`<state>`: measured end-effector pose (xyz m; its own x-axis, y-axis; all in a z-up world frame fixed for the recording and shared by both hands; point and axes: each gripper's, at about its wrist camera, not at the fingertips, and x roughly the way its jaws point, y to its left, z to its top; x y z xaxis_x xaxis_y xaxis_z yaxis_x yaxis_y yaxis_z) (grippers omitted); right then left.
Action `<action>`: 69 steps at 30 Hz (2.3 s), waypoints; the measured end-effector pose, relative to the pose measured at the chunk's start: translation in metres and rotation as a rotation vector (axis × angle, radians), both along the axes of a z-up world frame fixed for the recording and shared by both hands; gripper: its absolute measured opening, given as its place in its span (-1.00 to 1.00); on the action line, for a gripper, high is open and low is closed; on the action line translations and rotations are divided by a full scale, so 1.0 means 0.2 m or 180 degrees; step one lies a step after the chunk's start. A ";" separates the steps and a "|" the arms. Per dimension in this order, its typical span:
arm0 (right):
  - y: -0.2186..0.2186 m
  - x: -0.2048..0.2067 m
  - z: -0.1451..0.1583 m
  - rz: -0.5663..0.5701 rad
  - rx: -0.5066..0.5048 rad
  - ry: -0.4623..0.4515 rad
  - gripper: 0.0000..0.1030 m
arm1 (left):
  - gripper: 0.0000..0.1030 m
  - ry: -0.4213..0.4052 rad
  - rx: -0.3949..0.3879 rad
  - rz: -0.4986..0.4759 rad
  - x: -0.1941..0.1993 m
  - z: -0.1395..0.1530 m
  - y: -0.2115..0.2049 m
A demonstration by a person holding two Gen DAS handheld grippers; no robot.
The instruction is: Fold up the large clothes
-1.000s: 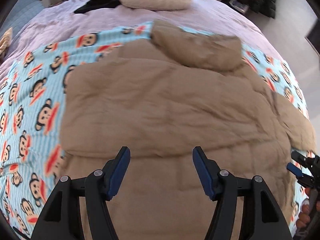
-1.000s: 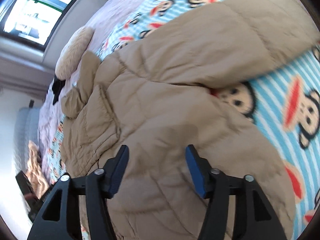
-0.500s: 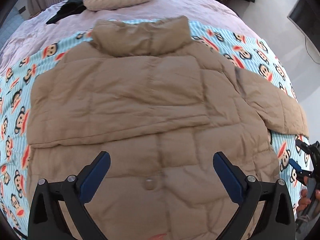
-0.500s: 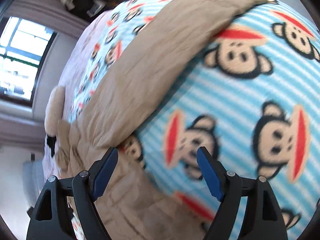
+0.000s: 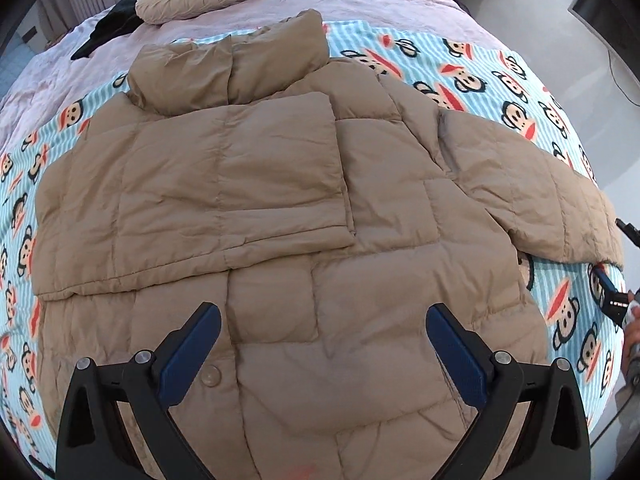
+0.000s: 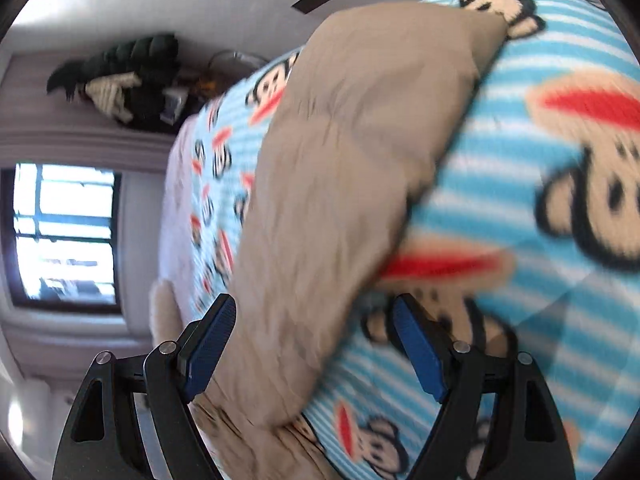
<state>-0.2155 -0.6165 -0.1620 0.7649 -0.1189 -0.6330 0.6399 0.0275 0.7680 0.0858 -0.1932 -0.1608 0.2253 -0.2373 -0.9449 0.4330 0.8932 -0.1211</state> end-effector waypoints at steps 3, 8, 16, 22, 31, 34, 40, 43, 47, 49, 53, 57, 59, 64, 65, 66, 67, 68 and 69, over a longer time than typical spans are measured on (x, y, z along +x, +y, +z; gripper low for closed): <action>-0.09 0.02 -0.02 -0.0126 0.0120 -0.0185 0.62 | 1.00 0.0144 -0.0048 0.0016 0.01 -0.03 0.01; -0.17 0.06 -0.09 -0.0386 0.0514 -0.0670 0.45 | 1.00 0.0118 -0.0088 0.0086 0.02 -0.02 0.02; -0.13 0.28 0.02 -0.0030 0.0373 -0.0689 -0.91 | 1.00 -0.0019 -0.0128 0.0148 0.07 0.05 0.09; 0.07 0.68 0.39 0.0851 -0.0419 -0.0626 -0.91 | 1.00 -0.0188 -0.0151 0.0302 0.17 0.10 0.27; 0.95 1.37 0.68 0.2472 -0.1622 -0.0385 -0.91 | 1.00 -0.0333 -0.0156 0.0666 0.29 0.11 0.66; 1.26 1.52 0.62 0.2937 -0.1743 -0.0244 -0.91 | 1.00 -0.0353 -0.0134 0.0757 0.32 0.09 0.78; 1.70 1.67 0.22 0.3567 -0.1785 0.0417 -0.91 | 1.00 -0.0352 -0.0136 0.0929 0.37 0.03 0.95; 1.73 1.71 0.01 0.3636 -0.1678 0.0721 -0.90 | 1.00 -0.0380 -0.0145 0.0941 0.39 -0.01 0.96; 1.72 1.72 -0.15 0.3604 -0.1457 0.0989 -0.85 | 1.00 -0.0356 -0.0208 0.0906 0.42 -0.05 0.94; 1.70 1.71 -0.13 0.3567 -0.1330 0.1011 -0.66 | 1.00 -0.0339 -0.0253 0.0886 0.43 -0.06 0.92; 1.63 1.59 -0.01 0.3396 -0.1062 0.0810 0.33 | 1.00 -0.0344 -0.0371 0.0875 0.46 -0.05 0.90; 1.46 1.44 0.09 0.2834 -0.0990 0.0678 0.33 | 1.00 -0.0360 -0.0448 0.0941 0.52 -0.05 0.92; 1.35 1.41 0.09 0.2500 -0.0798 0.0598 0.23 | 1.00 -0.0350 -0.0497 0.0997 0.54 -0.05 0.95; 1.32 1.52 0.16 0.2409 -0.0961 0.0522 -0.82 | 1.00 -0.0276 -0.0794 0.1065 0.56 -0.05 1.06; 1.38 1.56 0.20 0.2555 -0.1105 0.0501 -0.82 | 1.00 -0.0243 -0.0860 0.1068 0.55 -0.05 1.08; 1.48 1.60 0.24 0.2773 -0.1302 0.0478 -0.82 | 1.00 -0.0173 -0.0985 0.1083 0.56 -0.06 1.11; 1.56 1.63 0.26 0.2946 -0.1420 0.0458 -0.82 | 1.00 -0.0120 -0.1095 0.1106 0.56 -0.06 1.13; 1.64 1.66 0.27 0.3131 -0.1506 0.0438 -0.82 | 1.00 -0.0085 -0.1181 0.1128 0.56 -0.07 1.15; 1.74 1.69 0.27 0.3329 -0.1566 0.0434 -0.82 | 1.00 -0.0018 -0.1349 0.1171 0.56 -0.07 1.18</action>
